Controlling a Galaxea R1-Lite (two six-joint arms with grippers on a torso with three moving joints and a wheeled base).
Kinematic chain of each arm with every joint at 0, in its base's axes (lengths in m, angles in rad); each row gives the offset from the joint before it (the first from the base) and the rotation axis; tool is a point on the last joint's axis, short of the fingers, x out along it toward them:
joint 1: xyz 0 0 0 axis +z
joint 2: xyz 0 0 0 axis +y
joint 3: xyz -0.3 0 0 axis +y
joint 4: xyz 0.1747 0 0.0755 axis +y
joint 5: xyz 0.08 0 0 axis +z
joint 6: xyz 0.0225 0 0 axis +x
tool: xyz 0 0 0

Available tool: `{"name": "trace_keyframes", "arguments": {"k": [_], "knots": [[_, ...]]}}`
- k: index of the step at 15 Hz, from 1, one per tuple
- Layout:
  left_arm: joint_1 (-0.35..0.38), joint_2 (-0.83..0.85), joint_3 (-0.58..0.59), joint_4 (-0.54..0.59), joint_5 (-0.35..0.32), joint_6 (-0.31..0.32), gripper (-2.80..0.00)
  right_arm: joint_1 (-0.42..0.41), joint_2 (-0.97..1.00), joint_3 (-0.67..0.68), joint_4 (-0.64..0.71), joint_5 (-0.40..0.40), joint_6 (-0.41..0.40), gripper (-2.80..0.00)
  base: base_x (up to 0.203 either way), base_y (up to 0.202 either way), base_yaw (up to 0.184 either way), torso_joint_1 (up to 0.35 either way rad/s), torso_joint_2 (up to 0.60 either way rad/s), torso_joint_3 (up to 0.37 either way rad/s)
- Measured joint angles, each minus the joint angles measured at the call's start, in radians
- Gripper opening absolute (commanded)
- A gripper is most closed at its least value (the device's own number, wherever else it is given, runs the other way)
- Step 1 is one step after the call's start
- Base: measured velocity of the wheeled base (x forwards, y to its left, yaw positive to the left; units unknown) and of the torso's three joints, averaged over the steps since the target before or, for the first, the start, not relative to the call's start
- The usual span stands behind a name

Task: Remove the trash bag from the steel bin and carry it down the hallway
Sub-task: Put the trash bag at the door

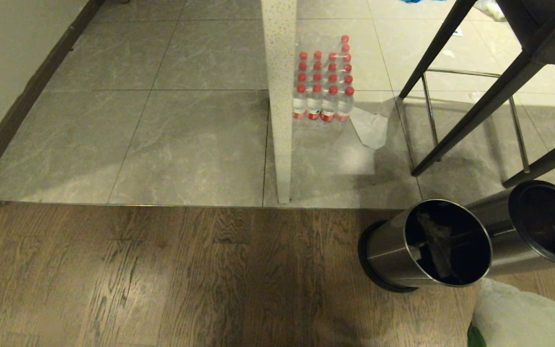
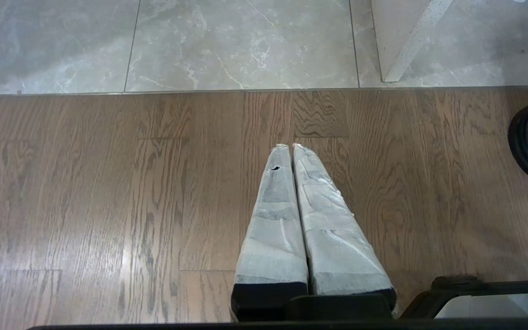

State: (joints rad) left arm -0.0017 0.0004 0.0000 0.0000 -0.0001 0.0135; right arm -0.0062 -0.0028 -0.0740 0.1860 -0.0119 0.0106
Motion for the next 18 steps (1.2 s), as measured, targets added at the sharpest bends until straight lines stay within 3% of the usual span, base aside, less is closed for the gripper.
{"name": "trace_keyframes", "arguments": {"k": [6, 18], "knots": [[0.000, 0.000, 0.000, 0.000, 0.001, -0.005, -2.80, 0.000, 0.000, -0.001, 0.000, 0.000, 0.000, -2.80, 0.000, 0.000, 0.000, 0.001, 0.00, 0.011], [0.002, 0.000, 0.000, -0.001, 0.002, -0.016, -2.80, 0.000, 0.001, -0.001, 0.000, 0.000, 0.000, -2.80, 0.000, 0.000, 0.000, 0.000, 0.00, 0.190]]}}
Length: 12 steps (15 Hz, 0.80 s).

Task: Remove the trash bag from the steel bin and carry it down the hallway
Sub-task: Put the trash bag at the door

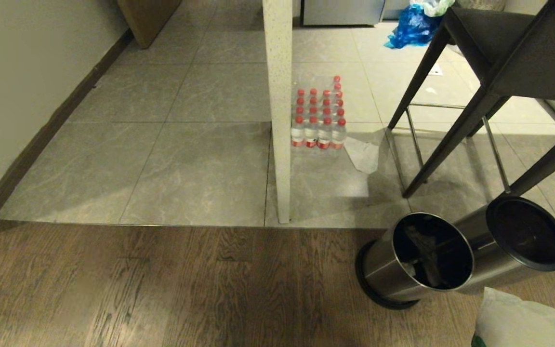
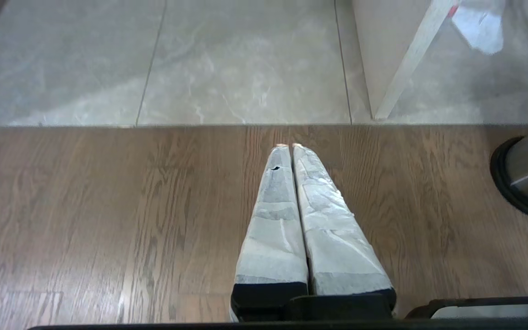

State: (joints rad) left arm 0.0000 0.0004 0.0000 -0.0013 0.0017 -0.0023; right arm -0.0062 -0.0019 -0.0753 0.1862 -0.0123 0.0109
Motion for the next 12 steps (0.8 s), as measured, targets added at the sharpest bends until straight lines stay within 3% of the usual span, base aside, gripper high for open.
{"name": "trace_keyframes", "arguments": {"k": [12], "knots": [[0.000, 0.000, 0.000, 0.000, 0.000, 0.000, -2.80, 0.000, 0.000, 0.000, 0.000, 0.000, 0.000, -2.80, 0.000, 0.000, 0.000, 0.001, 0.00, 0.205]]}}
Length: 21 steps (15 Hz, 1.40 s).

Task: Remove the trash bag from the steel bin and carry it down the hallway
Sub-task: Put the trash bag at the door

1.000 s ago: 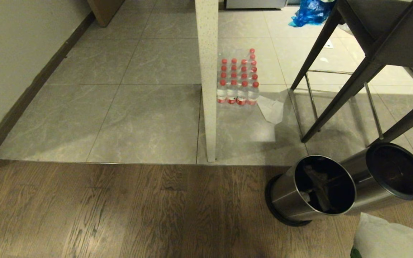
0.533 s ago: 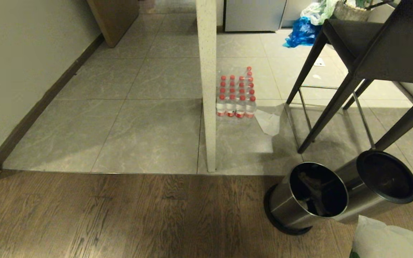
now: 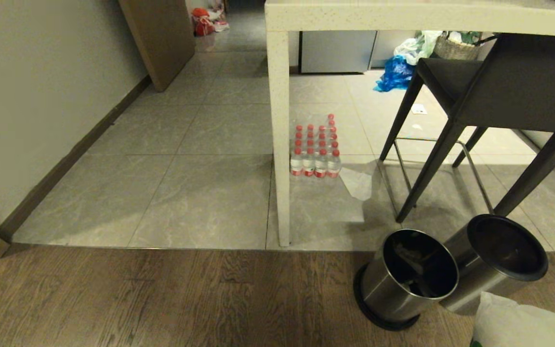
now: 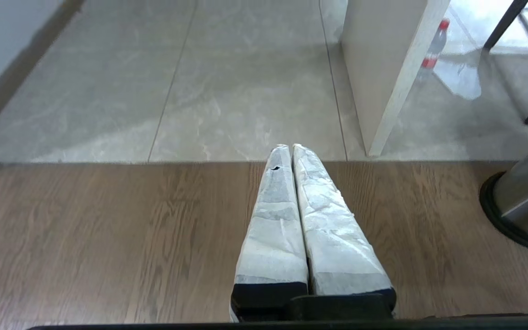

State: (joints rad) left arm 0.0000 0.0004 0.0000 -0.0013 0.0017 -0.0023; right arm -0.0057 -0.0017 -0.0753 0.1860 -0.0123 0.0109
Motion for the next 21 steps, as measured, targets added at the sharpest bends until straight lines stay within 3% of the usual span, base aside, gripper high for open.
{"name": "trace_keyframes", "arguments": {"k": [16, 21], "knots": [[0.000, 0.000, 0.000, 0.000, -0.001, 0.000, -2.80, 0.000, 0.000, 0.000, -0.001, 0.000, 0.000, -2.80, 0.000, 0.000, 0.000, 0.001, 0.00, 0.040], [0.000, 0.000, 0.000, 0.000, 0.001, -0.007, -2.80, 0.000, 0.000, 0.000, 0.000, 0.000, 0.000, -2.80, 0.000, 0.173, 0.002, 0.001, 0.00, 0.004]]}}
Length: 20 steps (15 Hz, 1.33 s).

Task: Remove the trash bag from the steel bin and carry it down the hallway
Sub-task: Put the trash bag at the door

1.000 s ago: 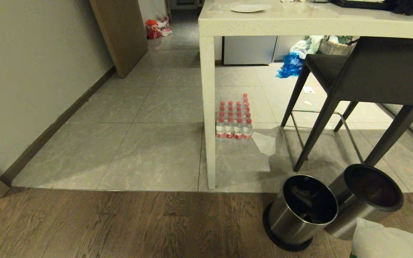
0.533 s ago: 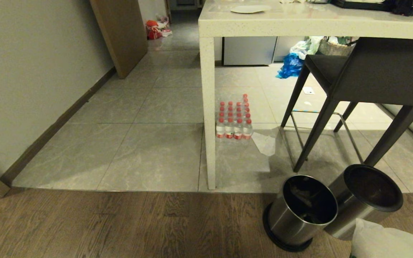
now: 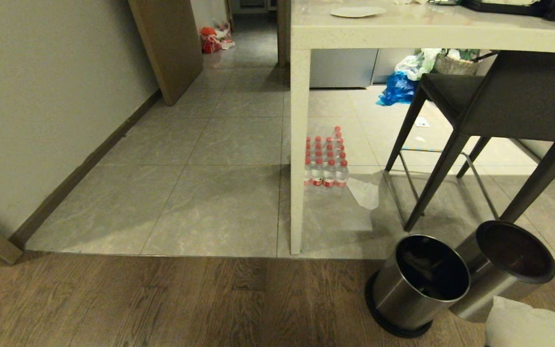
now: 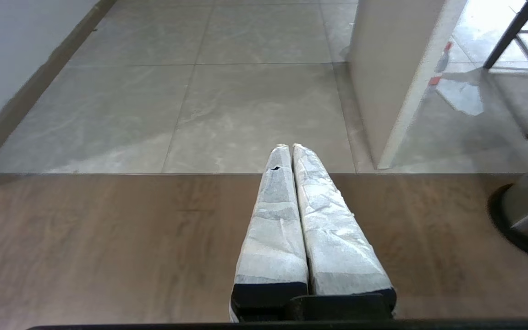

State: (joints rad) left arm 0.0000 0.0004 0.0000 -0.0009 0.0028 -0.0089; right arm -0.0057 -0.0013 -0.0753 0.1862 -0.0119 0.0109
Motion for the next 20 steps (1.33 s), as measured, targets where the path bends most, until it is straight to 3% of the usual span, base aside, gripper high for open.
{"name": "trace_keyframes", "arguments": {"k": [20], "knots": [[0.000, 0.000, 0.000, 0.000, -0.001, 0.001, -2.80, 0.000, 0.000, 0.000, 0.000, 0.000, 0.000, -2.80, 0.000, 0.192, 0.000, 0.002, 0.00, 0.002]]}}
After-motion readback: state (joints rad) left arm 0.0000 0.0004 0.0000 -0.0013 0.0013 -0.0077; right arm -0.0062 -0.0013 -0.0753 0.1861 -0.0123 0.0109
